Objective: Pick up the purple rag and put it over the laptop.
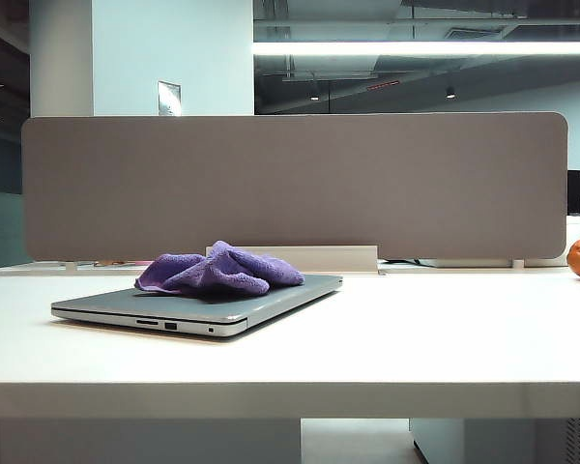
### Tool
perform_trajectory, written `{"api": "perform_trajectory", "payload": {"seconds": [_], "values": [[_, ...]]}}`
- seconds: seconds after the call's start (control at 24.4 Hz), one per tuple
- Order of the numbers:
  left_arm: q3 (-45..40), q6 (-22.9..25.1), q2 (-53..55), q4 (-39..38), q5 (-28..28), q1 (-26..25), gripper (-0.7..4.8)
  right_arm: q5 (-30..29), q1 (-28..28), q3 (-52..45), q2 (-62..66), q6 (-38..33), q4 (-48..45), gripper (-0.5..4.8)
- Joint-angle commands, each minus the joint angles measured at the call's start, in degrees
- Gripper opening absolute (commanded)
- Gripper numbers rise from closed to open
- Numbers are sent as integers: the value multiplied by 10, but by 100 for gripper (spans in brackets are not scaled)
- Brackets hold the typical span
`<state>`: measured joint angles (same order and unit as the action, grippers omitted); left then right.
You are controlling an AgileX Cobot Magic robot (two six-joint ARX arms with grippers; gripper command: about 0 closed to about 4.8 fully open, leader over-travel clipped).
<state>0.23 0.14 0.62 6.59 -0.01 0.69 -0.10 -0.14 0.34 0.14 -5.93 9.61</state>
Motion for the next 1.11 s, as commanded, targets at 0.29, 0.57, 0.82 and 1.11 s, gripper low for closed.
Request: {"api": "perform_trajectory", "payload": {"seconds": [0.29, 0.57, 0.82, 1.11], "values": [[2, -2, -4, 3, 26, -24, -6, 0, 0, -2, 0, 2, -8, 22], [2, -2, -4, 1, 33, -28, -6, 0, 0, -2, 0, 2, -8, 22], [2, -2, -4, -6, 39, -24, -6, 0, 0, -2, 0, 2, -8, 22], [2, -2, -4, -6, 38, -24, -6, 0, 0, -2, 0, 2, -8, 22]]}}
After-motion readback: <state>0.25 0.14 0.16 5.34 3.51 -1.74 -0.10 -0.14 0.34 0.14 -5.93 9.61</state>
